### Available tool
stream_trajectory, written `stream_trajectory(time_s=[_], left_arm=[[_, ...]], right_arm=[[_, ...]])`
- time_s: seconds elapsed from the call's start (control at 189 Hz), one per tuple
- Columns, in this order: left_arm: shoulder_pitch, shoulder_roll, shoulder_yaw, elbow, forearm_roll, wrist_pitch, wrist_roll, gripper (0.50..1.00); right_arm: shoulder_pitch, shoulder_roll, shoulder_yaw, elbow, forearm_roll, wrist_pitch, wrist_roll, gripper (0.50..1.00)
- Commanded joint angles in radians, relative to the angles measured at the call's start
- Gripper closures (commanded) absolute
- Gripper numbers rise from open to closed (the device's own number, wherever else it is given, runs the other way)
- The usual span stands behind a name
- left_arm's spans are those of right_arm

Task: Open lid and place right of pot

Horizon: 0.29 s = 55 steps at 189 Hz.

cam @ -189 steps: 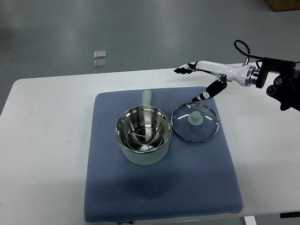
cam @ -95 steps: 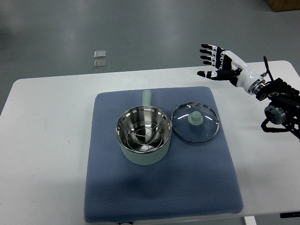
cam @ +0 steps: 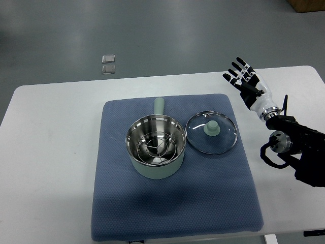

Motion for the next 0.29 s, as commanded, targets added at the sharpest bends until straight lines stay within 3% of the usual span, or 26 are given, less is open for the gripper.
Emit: stream_trajectory(time_s=[0.0,0.285], left_arm=[[0.0,0.0,0.0,0.0,0.0,0.0,0.0,0.5],[0.0,0.0,0.0,0.0,0.0,0.0,0.0,0.5]], right_arm=[[-0.014,0.024,0.011,-0.011,0.0,-0.016,0.0,0.57],[-0.02,0.025,0.023,-0.019,-0.004,-0.028,0.0,0.57]])
